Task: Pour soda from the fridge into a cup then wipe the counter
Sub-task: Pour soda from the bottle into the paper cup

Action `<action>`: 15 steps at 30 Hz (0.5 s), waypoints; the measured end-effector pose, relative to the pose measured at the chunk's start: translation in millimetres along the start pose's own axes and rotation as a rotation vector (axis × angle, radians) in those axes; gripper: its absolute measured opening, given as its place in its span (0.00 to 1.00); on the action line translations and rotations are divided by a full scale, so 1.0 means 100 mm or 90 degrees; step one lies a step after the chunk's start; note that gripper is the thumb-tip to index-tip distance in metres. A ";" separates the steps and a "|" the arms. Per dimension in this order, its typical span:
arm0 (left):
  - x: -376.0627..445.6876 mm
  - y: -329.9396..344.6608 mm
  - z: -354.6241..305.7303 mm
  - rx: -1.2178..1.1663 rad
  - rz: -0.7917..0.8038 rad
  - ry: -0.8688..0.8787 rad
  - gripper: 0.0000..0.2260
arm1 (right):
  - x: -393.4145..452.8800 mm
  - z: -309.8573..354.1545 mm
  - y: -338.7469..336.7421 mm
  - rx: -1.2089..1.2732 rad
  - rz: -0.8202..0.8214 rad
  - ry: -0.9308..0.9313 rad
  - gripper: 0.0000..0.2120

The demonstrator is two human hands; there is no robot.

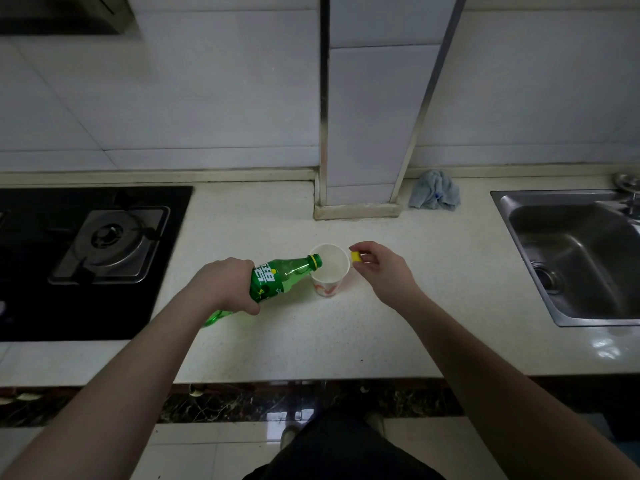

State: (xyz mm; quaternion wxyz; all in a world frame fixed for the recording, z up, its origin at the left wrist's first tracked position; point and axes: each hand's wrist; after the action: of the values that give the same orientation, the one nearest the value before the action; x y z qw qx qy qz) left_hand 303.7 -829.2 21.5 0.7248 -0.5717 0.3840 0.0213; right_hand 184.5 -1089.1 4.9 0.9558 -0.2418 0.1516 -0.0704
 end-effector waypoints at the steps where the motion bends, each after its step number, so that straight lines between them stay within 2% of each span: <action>1: 0.01 0.00 0.00 0.000 -0.001 0.000 0.24 | 0.00 0.00 0.00 -0.001 0.000 0.001 0.13; 15: 0.03 -0.02 0.01 -0.004 -0.003 0.005 0.23 | 0.02 0.00 0.02 -0.005 0.007 0.008 0.12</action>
State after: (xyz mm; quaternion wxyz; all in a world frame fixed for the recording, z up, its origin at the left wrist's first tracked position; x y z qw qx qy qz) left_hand 307.2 -829.8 21.8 0.7216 -0.5747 0.3856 0.0188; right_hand 186.1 -1087.8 3.1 0.9543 -0.2444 0.1590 -0.0659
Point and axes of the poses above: each hand's wrist, its own x-axis towards the middle knuckle, its own y-axis out of the palm, z = x × y, and after that the axes turned 9 degrees about z, right-handed
